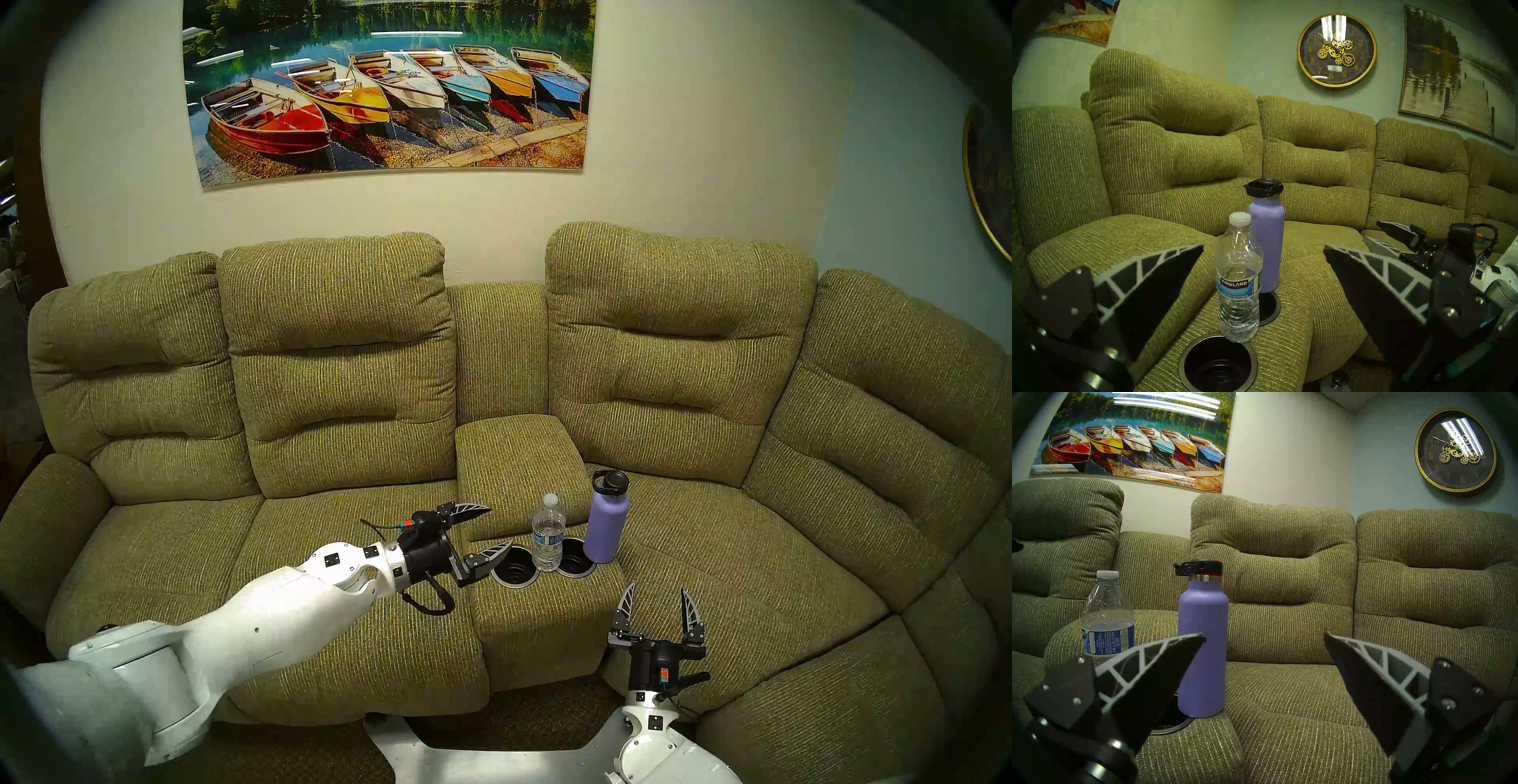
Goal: Put bottles into cup holders
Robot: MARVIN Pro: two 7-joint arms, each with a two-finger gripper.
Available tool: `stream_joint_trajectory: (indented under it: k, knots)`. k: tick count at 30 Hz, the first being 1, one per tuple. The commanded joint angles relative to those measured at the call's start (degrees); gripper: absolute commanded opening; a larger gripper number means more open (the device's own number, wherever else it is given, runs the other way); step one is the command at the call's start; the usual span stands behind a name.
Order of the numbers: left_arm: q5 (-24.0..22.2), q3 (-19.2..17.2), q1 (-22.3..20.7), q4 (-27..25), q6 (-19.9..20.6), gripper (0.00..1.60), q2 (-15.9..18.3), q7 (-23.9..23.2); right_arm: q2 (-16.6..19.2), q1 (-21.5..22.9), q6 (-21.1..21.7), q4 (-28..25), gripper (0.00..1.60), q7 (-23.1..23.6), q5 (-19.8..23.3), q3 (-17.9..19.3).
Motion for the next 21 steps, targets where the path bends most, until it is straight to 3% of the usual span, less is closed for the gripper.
stream_joint_trajectory:
  k: [1,6,8,10,21]
  knots:
    - [1.4,1.4,-5.8,3.9,1.4,1.60,-6.2,1.0,-0.1,0.2,-0.1,-0.3,1.60,0.0,0.0,0.0]
    - [3.5,2.5,-8.4,10.6,0.9,1.60,-10.5,1.4,-0.1,0.2,-0.2,-0.3,1.60,0.0,0.0,0.0]
    - [3.5,3.1,-8.6,10.2,0.9,1.60,-9.9,1.4,-0.1,0.2,-0.2,-0.3,1.60,0.0,0.0,0.0]
    - [4.3,3.1,-9.6,14.2,0.1,1.60,-12.4,1.1,-0.1,0.2,-0.2,-0.3,1.60,0.0,0.0,0.0]
    - [5.4,3.3,-11.9,22.8,-3.7,1.60,-16.6,-1.6,-0.1,0.2,-0.2,-0.3,1.60,-0.1,0.0,0.0]
